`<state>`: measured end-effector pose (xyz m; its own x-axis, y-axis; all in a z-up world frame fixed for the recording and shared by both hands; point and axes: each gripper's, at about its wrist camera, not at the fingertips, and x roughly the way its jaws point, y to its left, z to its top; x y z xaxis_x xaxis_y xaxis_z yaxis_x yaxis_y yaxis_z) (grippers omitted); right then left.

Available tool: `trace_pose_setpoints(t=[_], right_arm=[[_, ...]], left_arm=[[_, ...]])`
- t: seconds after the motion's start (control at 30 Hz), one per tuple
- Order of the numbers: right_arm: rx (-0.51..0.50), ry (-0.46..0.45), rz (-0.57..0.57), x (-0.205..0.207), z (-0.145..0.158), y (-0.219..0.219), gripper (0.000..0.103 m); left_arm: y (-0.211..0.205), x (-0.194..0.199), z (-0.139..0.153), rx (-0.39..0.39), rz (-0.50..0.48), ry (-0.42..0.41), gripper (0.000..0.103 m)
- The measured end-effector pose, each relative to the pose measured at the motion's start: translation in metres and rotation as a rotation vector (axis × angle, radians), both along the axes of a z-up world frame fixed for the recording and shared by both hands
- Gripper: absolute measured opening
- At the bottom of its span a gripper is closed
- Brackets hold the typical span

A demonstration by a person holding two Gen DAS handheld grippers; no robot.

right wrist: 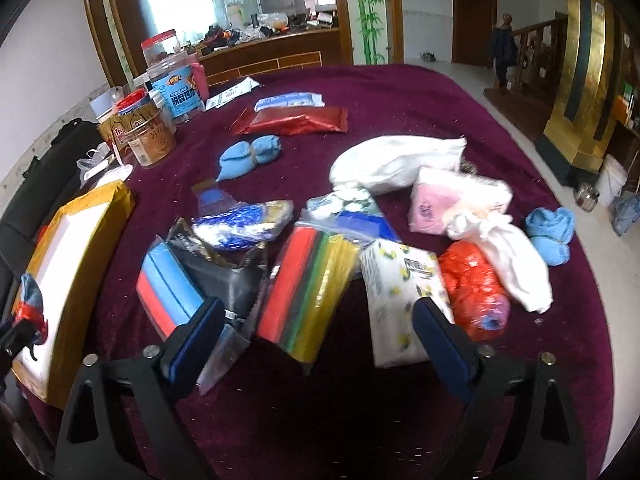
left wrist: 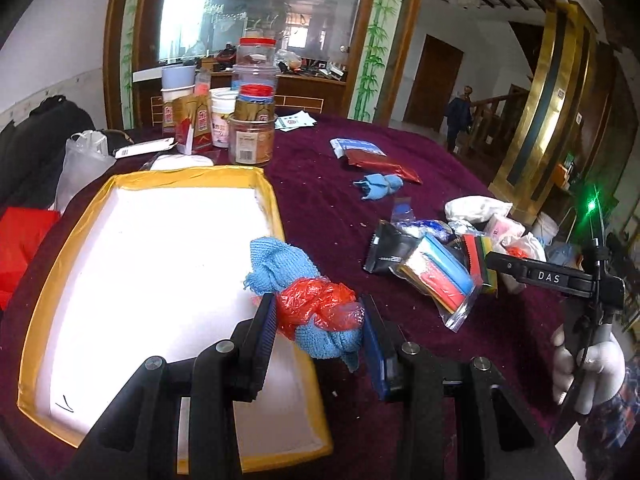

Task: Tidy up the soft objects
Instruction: 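Carry the towel bundle into the tray with the left gripper while the right places the striped bag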

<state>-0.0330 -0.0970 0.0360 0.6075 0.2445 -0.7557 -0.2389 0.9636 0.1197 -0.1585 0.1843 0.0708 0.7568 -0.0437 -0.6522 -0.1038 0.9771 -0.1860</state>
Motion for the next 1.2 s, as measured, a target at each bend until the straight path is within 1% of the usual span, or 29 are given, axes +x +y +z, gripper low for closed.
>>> trace_pose_setpoints(t=[0.07, 0.13, 0.2, 0.23, 0.27, 0.4, 0.43, 0.47, 0.5, 0.53, 0.57, 0.63, 0.7, 0.83, 0.9, 0.97, 1.03, 1.07, 1.13, 1.2], right_arm=[[0.034, 0.017, 0.021, 0.0, 0.001, 0.006, 0.094], [0.058, 0.019, 0.073, -0.003, 0.004, 0.018, 0.094], [0.053, 0.013, 0.163, -0.009, 0.007, 0.038, 0.094], [0.029, 0.008, 0.208, -0.013, 0.008, 0.05, 0.094], [-0.021, -0.01, 0.245, -0.017, 0.008, 0.066, 0.094], [-0.196, -0.07, 0.322, -0.022, -0.003, 0.109, 0.093], [-0.238, -0.075, 0.323, -0.021, -0.007, 0.116, 0.09], [-0.263, -0.077, 0.325, -0.019, -0.012, 0.119, 0.066], [-0.28, -0.083, 0.326, -0.019, -0.015, 0.121, 0.047], [-0.281, -0.078, 0.329, -0.018, -0.018, 0.122, 0.047], [-0.264, -0.061, 0.329, -0.016, -0.018, 0.12, 0.047], [-0.199, -0.056, 0.316, -0.018, -0.012, 0.111, 0.046], [-0.161, -0.049, 0.306, -0.02, -0.007, 0.105, 0.046], [-0.066, -0.023, 0.313, -0.022, 0.014, 0.097, 0.046], [-0.006, -0.01, 0.332, -0.021, 0.028, 0.1, 0.046], [0.052, 0.009, 0.357, -0.019, 0.039, 0.109, 0.046], [0.12, 0.046, 0.392, -0.014, 0.048, 0.122, 0.046], [0.155, 0.072, 0.409, -0.01, 0.051, 0.132, 0.046], [0.21, 0.129, 0.438, -0.001, 0.051, 0.153, 0.046], [0.23, 0.167, 0.458, 0.008, 0.05, 0.181, 0.046]], left_arm=[[0.004, 0.0, -0.002, -0.01, 0.007, 0.006, 0.043], [0.006, 0.0, -0.004, -0.016, 0.012, 0.009, 0.043], [0.007, 0.001, -0.005, -0.017, 0.016, 0.013, 0.043], [0.007, 0.001, -0.005, -0.019, 0.015, 0.014, 0.043], [0.007, 0.001, -0.005, -0.02, 0.015, 0.015, 0.043], [0.009, -0.004, -0.003, -0.01, 0.02, 0.012, 0.043], [0.01, -0.005, -0.003, -0.008, 0.023, 0.01, 0.043], [0.012, -0.007, -0.002, -0.005, 0.031, 0.008, 0.043], [0.014, -0.008, -0.002, -0.005, 0.037, 0.007, 0.043], [0.016, -0.009, -0.001, -0.005, 0.043, 0.007, 0.043], [0.019, -0.009, -0.001, -0.005, 0.051, 0.006, 0.043], [0.024, -0.009, -0.001, -0.009, 0.059, 0.003, 0.043], [0.031, -0.009, 0.001, -0.015, 0.068, -0.003, 0.043], [0.047, -0.008, 0.007, -0.033, 0.085, -0.018, 0.043], [0.062, -0.006, 0.011, -0.06, 0.098, -0.018, 0.043], [0.075, -0.002, 0.014, -0.06, 0.12, -0.019, 0.043], [0.089, 0.004, 0.017, -0.032, 0.151, -0.022, 0.043], [0.096, 0.008, 0.018, -0.031, 0.161, -0.024, 0.043], [0.111, 0.02, 0.019, -0.036, 0.181, -0.016, 0.043], [0.127, 0.036, 0.017, -0.048, 0.195, -0.007, 0.043]])
